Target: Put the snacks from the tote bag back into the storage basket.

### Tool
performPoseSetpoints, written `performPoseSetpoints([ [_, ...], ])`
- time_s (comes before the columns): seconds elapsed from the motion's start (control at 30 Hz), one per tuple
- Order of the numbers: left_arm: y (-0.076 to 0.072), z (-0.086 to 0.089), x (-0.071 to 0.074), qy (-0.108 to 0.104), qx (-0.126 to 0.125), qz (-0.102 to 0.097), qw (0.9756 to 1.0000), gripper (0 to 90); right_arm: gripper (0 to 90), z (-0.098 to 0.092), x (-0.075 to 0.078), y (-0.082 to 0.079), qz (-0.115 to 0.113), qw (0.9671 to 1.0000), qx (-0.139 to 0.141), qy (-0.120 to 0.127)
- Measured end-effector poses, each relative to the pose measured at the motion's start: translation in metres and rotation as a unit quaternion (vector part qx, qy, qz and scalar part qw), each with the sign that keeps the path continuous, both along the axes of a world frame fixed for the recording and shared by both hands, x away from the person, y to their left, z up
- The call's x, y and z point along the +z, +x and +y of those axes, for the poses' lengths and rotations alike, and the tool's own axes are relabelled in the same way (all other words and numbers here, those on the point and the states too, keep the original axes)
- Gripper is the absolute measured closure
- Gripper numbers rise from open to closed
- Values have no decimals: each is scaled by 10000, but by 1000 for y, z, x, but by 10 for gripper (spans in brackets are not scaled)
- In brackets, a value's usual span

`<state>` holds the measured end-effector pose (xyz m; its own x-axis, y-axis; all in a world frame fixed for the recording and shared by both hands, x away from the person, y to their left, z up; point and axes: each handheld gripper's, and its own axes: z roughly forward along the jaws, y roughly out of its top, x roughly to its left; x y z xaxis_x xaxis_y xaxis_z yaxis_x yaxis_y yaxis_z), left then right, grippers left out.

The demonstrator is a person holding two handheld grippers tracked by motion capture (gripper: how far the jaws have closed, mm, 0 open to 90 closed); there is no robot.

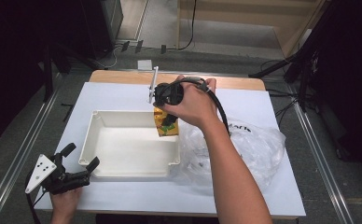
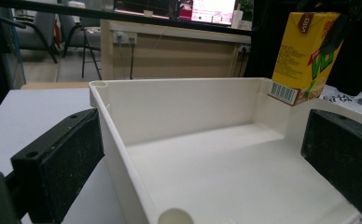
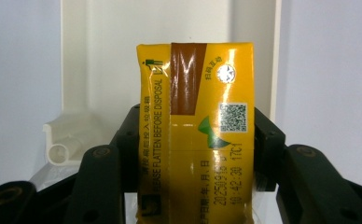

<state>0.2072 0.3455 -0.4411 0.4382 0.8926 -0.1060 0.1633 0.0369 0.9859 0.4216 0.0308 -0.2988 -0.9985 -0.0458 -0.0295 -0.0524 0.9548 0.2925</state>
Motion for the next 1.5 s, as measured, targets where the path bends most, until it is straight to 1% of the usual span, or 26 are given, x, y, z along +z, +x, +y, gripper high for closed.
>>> performPoseSetpoints([
  [0.1, 0, 0, 0, -2, 2, 5, 10000, 0, 521, 1, 0, 1, -23, 10000, 50, 11],
  [0.23, 0, 0, 0, -4, 1, -1, 10000, 0, 521, 4, -1, 0, 0, 10000, 57, -17],
  [0.27, 0, 0, 0, -6, -2, -1, 10000, 0, 521, 4, -2, 0, 36, 10000, 22, -43],
  [0.3, 0, 0, 0, -5, -3, 0, 10000, 0, 521, 5, -3, 0, 15, 10000, 63, -37],
  [0.37, 0, 0, 0, -20, -4, -5, 10000, 0, 521, 4, -6, 0, 38, 10000, 49, -71],
  [0.43, 0, 0, 0, -19, -8, -1, 10000, 0, 521, 4, -8, 1, 56, 10000, 57, -39],
  [0.57, 0, 0, 0, -21, -3, 2, 10000, 0, 521, 2, -14, 2, 77, 9999, 68, -30],
  [0.67, 0, 0, 0, -16, -4, 2, 10000, 0, 520, 2, -18, 1, 134, 9999, 19, -56],
  [0.87, 0, 0, 0, -14, -3, 5, 10000, 0, 520, 1, -29, 1, 128, 9999, 21, -39],
  [0.97, 0, 0, 0, -14, -2, 6, 10000, 0, 519, 1, -33, 1, 191, 9998, -12, -59],
  [1.03, 0, 1, 0, -12, -3, 6, 10000, 0, 519, 0, -39, 1, 187, 9998, -3, -52],
  [1.13, 0, 1, 0, -31, -3, 8, 10000, 0, 519, 1, -42, 0, 209, 9998, -37, -64],
  [1.27, 0, 1, 0, -53, -4, 15, 10000, 0, 519, 2, -51, 0, 220, 9997, 0, -66],
  [1.5, 0, 1, 0, -50, 0, 10, 10000, 0, 517, 3, -61, -2, 278, 9995, -29, -122],
])
